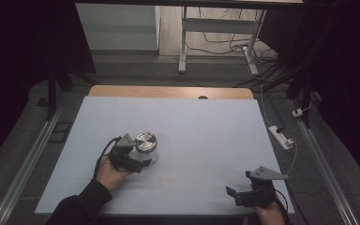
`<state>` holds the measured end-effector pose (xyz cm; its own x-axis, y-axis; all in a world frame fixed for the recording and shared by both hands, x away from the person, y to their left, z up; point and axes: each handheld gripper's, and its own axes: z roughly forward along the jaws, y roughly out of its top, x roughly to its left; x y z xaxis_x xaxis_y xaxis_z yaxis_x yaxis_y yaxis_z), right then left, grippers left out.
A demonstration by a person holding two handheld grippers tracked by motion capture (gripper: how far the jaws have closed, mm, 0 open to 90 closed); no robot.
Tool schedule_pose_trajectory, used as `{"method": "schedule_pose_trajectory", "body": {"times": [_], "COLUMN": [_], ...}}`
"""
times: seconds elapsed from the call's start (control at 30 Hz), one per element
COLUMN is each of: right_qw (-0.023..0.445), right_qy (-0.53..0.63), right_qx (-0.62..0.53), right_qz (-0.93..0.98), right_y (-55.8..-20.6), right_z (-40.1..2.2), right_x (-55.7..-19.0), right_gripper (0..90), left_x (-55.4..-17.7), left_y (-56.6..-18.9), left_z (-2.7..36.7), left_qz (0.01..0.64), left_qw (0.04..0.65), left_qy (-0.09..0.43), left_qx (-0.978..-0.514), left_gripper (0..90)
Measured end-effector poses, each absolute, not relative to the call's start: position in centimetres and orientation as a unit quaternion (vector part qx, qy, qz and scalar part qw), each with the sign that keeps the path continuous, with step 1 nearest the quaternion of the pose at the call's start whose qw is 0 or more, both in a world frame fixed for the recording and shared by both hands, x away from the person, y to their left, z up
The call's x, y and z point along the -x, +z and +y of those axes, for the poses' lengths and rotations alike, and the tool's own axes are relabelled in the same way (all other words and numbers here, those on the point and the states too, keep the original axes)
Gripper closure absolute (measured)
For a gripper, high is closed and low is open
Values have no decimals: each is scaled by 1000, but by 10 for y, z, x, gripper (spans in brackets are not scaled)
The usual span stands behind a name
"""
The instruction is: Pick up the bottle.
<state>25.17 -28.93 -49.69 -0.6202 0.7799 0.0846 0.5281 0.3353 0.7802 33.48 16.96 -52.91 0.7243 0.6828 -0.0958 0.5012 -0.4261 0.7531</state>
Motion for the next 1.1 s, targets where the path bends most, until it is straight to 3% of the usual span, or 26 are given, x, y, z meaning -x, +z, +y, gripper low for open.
{"method": "schedule_pose_trajectory", "body": {"times": [0.43, 0.7, 0.83, 1.1], "right_qw": [154, 154, 154, 155], "right_qy": [408, 408, 408, 408], "right_qx": [-407, -407, -407, -406], "right_qz": [803, 803, 803, 803], "right_y": [-497, -497, -497, -497], "right_z": [-289, -289, -289, -289], "right_x": [-252, -252, -252, -251], "right_gripper": [1, 1, 1, 1], "left_x": [-348, -348, -346, -344], "left_y": [-524, -519, -518, -519], "left_z": [159, 159, 158, 157], "left_qz": [329, 328, 320, 322], "left_qw": [417, 414, 415, 413], "left_qy": [112, 123, 123, 129], "left_qx": [-840, -840, -843, -842], "left_gripper": [0, 66, 142, 151]}}
